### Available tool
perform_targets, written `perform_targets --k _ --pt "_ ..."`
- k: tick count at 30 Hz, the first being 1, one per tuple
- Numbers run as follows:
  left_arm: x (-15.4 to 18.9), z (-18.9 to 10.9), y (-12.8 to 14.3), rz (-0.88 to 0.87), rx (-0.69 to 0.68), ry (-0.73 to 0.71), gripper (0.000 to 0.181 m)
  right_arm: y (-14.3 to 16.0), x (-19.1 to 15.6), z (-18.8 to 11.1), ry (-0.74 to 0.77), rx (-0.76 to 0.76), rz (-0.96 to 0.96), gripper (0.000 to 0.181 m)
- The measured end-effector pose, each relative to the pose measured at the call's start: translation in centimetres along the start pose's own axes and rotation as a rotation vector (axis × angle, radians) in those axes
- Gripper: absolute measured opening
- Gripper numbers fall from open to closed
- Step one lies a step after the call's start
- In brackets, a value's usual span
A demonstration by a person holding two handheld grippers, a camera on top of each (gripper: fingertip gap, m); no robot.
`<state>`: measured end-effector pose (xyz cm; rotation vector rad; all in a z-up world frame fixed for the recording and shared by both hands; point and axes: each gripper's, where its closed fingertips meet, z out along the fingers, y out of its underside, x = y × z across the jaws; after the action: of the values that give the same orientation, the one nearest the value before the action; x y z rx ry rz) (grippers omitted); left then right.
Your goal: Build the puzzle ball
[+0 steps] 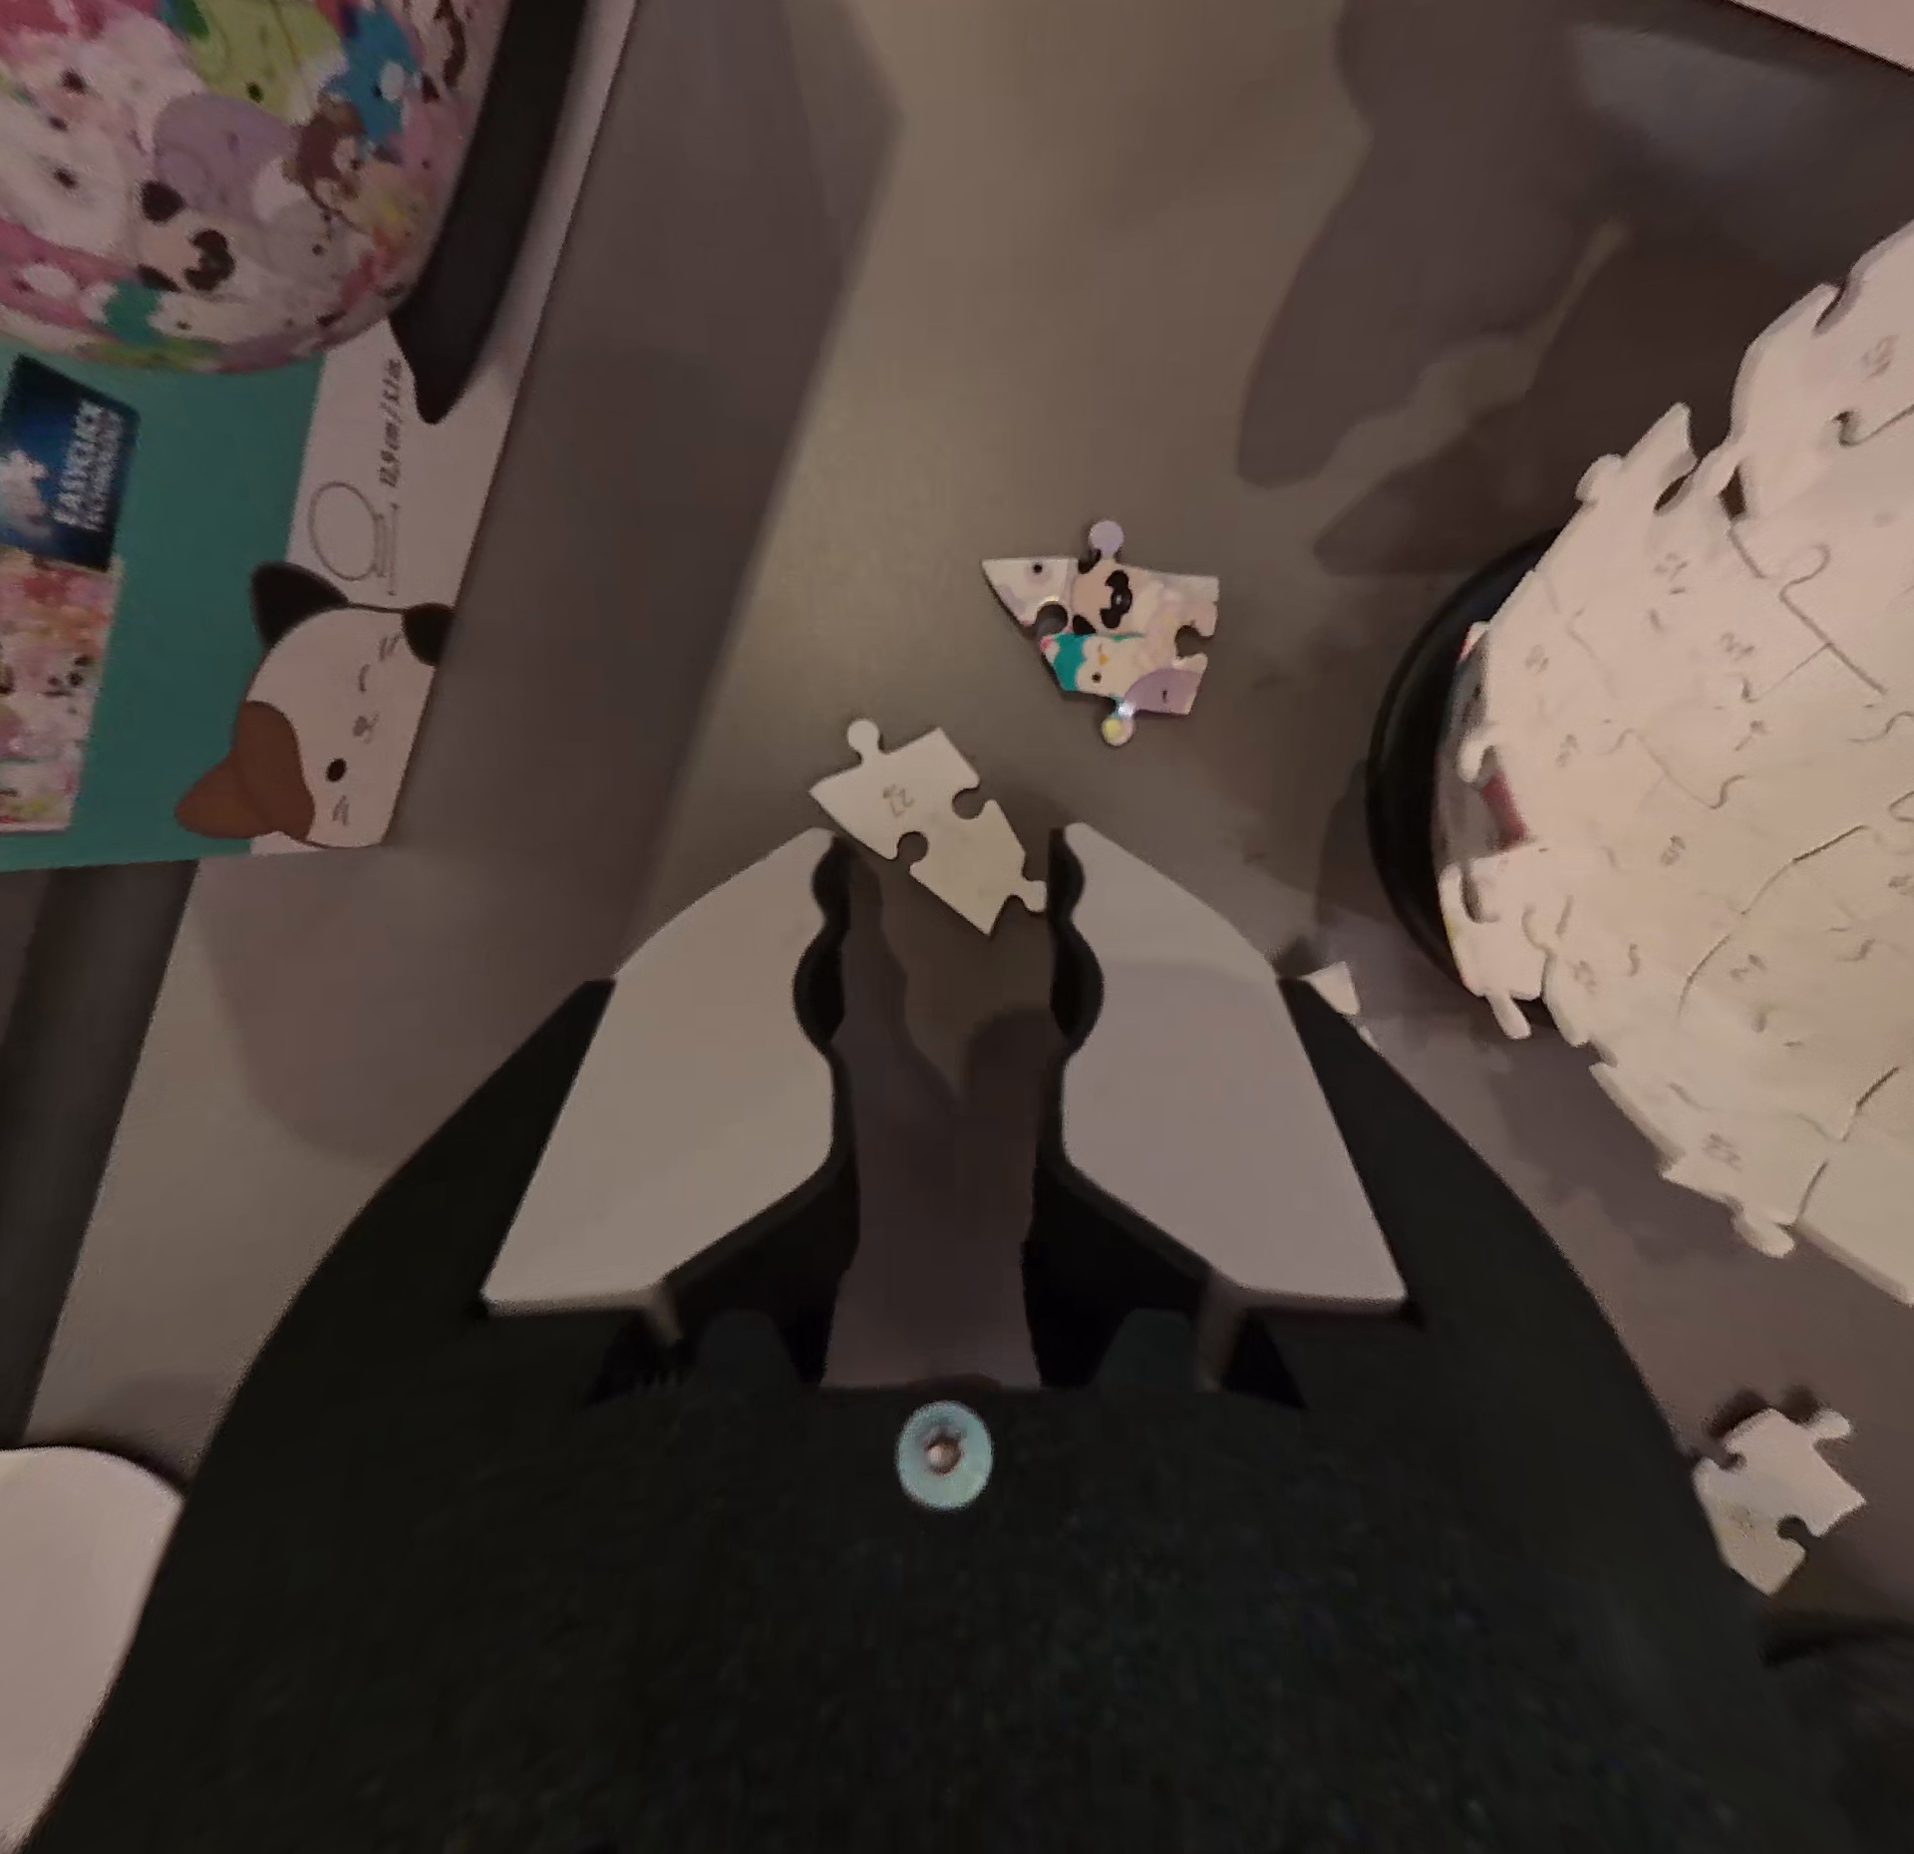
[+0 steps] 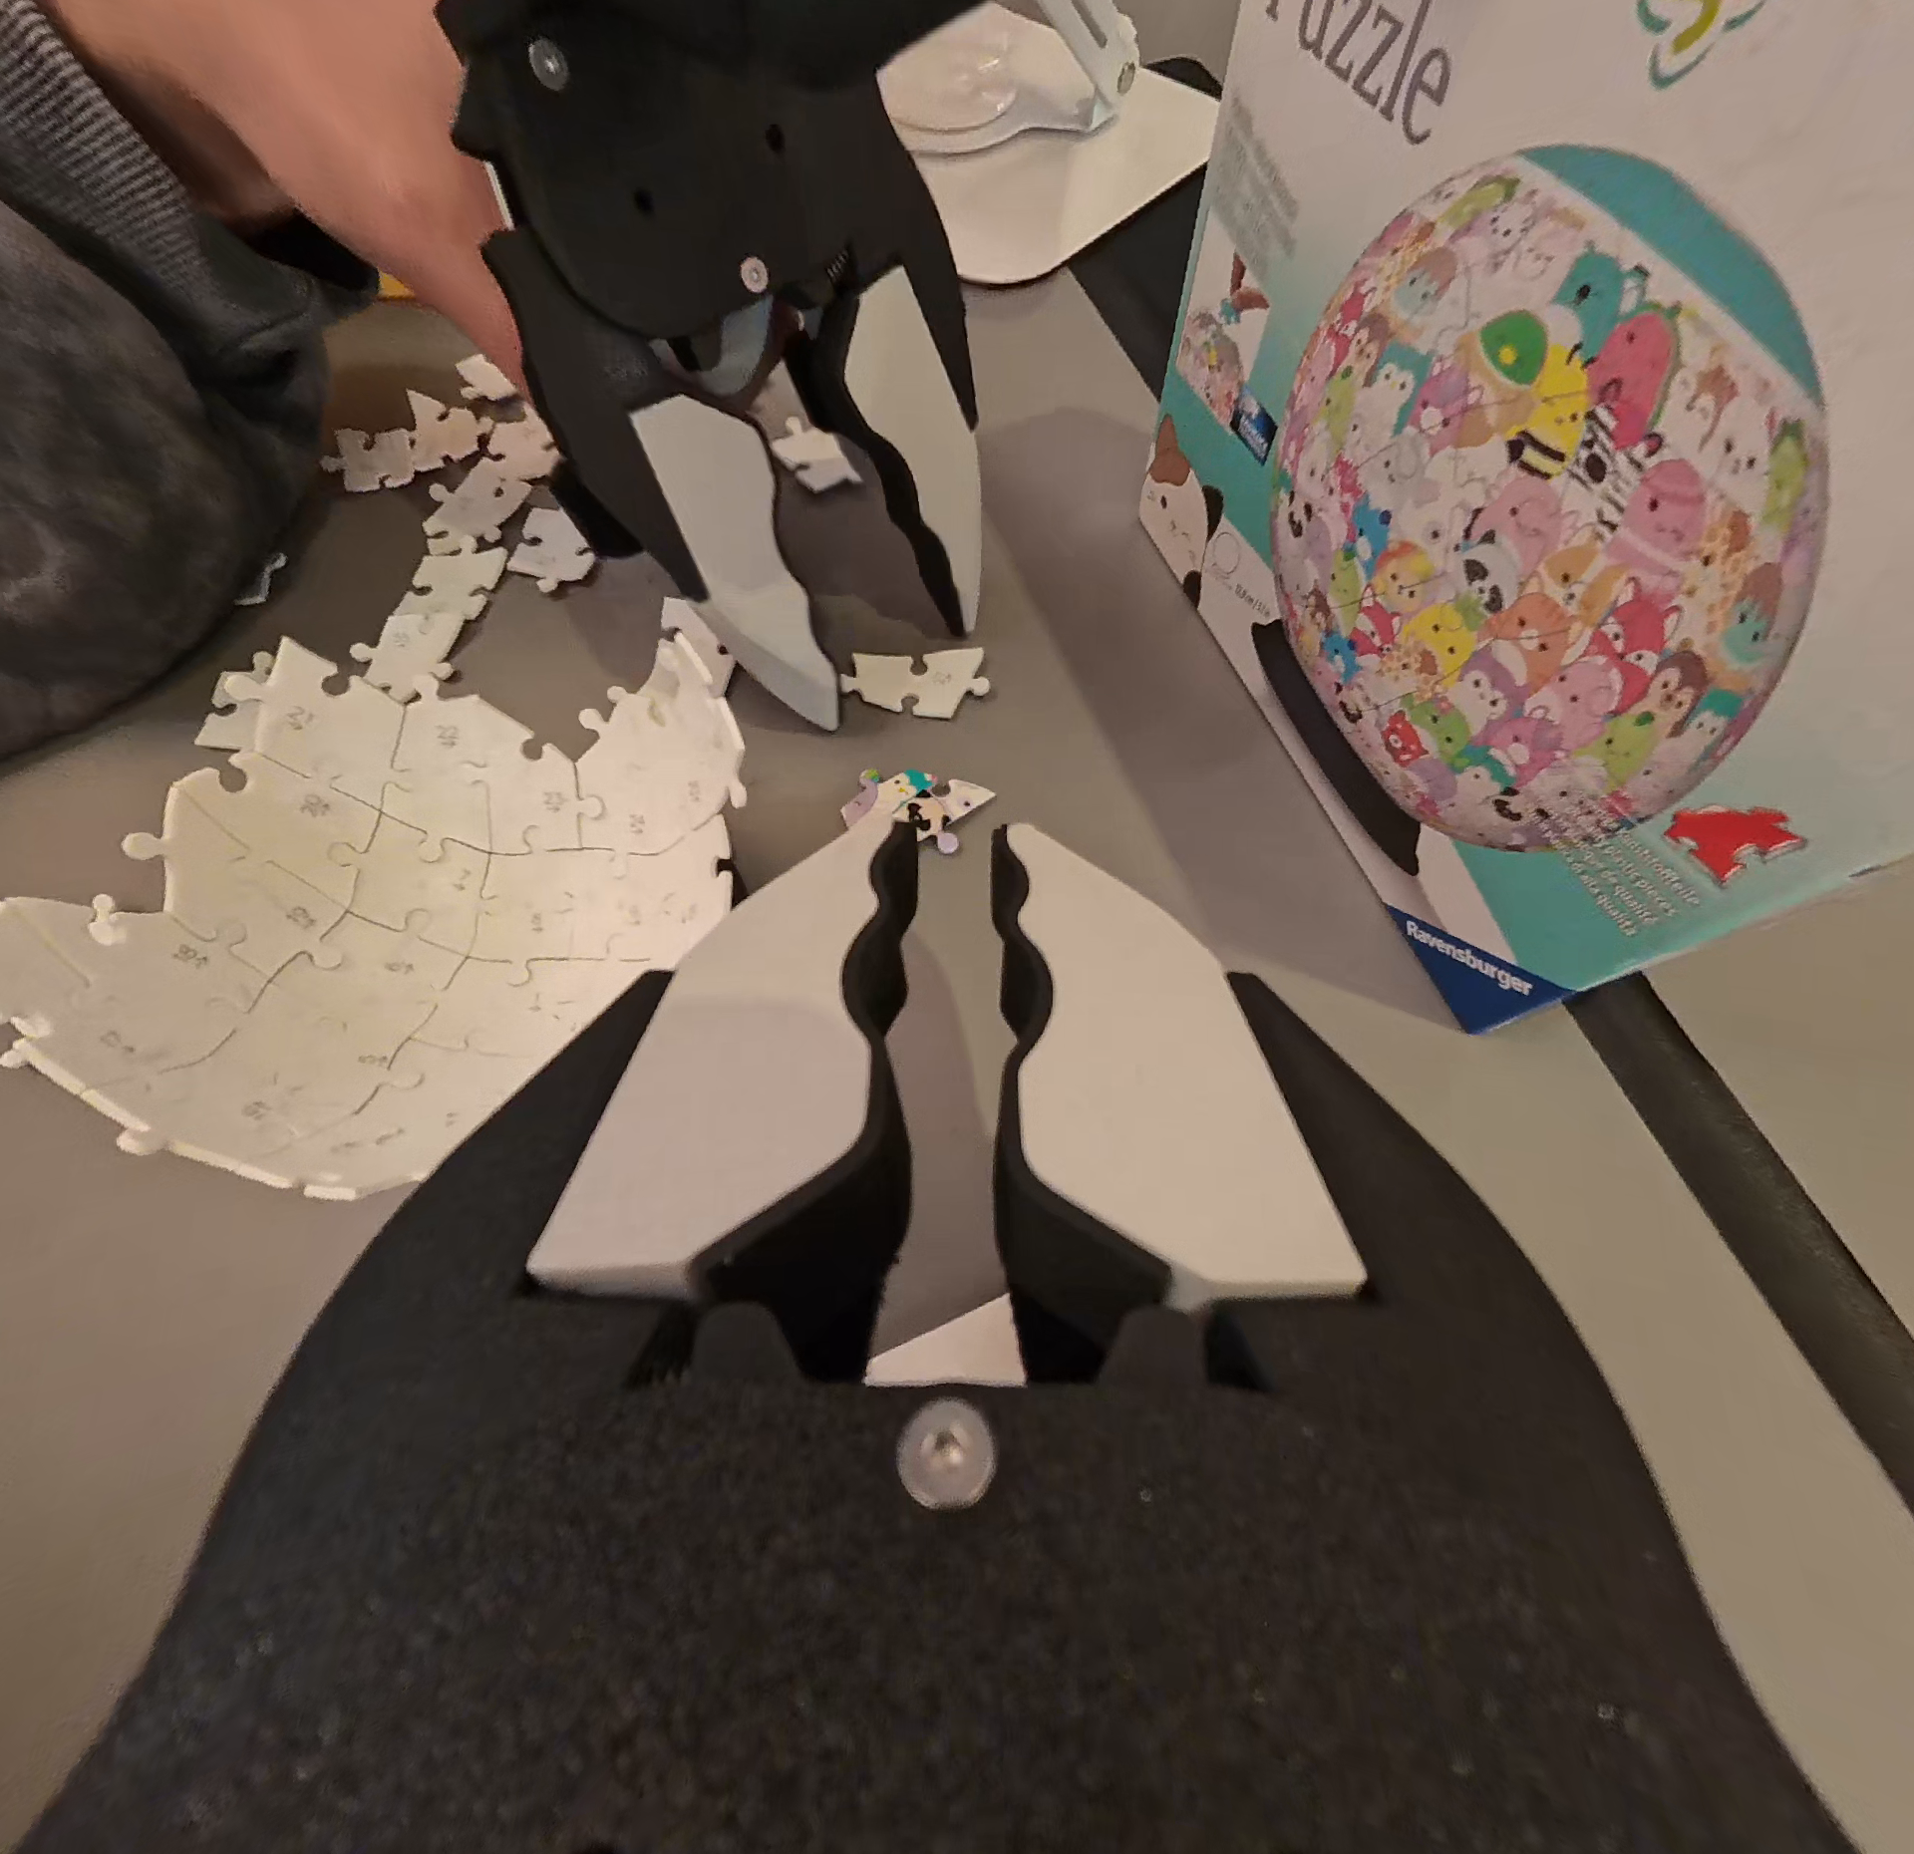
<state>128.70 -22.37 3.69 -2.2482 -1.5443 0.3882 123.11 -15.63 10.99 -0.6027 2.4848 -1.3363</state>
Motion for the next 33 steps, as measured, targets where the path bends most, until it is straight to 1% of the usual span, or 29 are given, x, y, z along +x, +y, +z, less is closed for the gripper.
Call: perform_targets --k 1,2,6,8,10,11,13,15,17,19,21,24,25,26,28,29,31,32,33 --pt "0.0 0.0 0.0 0.007 -0.003 -0.002 0.025 0.0 0.0 0.0 0.0 0.001 0.001 0.013" --pt "0.0 -0.1 0.1 0.013 -0.009 -0.004 0.021 0.0 0.0 -0.1 0.0 0.001 0.002 0.013" --pt "-0.2 -0.4 0.6 0.028 -0.024 0.003 0.02 -0.1 0.0 -0.2 -0.001 0.004 0.004 0.013" --pt "-0.8 -1.0 0.8 0.045 -0.018 -0.03 0.02 -0.3 -0.2 -0.2 -0.007 0.01 0.002 0.012" --pt "-1.0 -2.6 0.5 0.045 -0.001 -0.044 0.02 -0.7 -0.6 -0.1 -0.028 0.017 0.005 0.012" --pt "-0.9 -4.0 0.0 0.054 0.022 -0.057 0.02 -1.0 -1.0 -0.1 -0.046 0.023 0.012 0.012" --pt "0.5 -7.4 -1.8 0.104 0.097 -0.057 0.02 -1.9 -2.1 -0.5 -0.095 0.036 0.032 0.012" --pt "3.4 -10.9 -3.9 0.19 0.176 -0.032 0.02 -3.6 -3.6 -1.4 -0.16 0.067 0.065 0.013" --pt "6.8 -13.6 -5.3 0.312 0.222 -0.024 0.02 -5.7 -5.8 -2.8 -0.296 0.122 0.144 0.02" --pt "9.6 -15.1 -5.9 0.431 0.22 -0.048 0.02 -7.6 -8.0 -4.7 -0.466 0.175 0.203 0.027" --pt "11.7 -15.9 -6.0 0.524 0.179 -0.087 0.02 -9.0 -9.4 -6.2 -0.588 0.229 0.263 0.027" --pt "13.7 -16.2 -5.5 0.618 0.09 -0.157 0.02 -9.8 -11.2 -7.7 -0.726 0.24 0.304 0.028" --pt "14.2 -16.2 -5.4 0.642 0.06 -0.178 0.02 -9.8 -11.9 -8.0 -0.766 0.22 0.314 0.028" --pt "14.7 -16.1 -5.3 0.664 0.035 -0.195 0.02 -9.2 -12.6 -7.8 -0.781 0.165 0.318 0.028" --pt "15.5 -16.0 -5.5 0.701 0.011 -0.227 0.02 -7.4 -13.4 -6.7 -0.74 0.02 0.292 0.028" --pt "15.9 -15.9 -5.6 0.715 0.006 -0.229 0.02 -7.0 -13.7 -6.4 -0.728 -0.02 0.277 0.03" --pt "16.5 -15.8 -5.8 0.733 0.007 -0.232 0.02 -7.1 -14.5 -6.4 -0.75 -0.033 0.275 0.026" --pt "16.6 -15.8 -5.8 0.736 0.005 -0.233 0.02 -7.2 -14.9 -6.4 -0.769 -0.037 0.273 0.02" --pt "16.5 -15.8 -5.8 0.736 -0.001 -0.244 0.02 -7.1 -15.1 -6.4 -0.783 -0.044 0.264 0.005"
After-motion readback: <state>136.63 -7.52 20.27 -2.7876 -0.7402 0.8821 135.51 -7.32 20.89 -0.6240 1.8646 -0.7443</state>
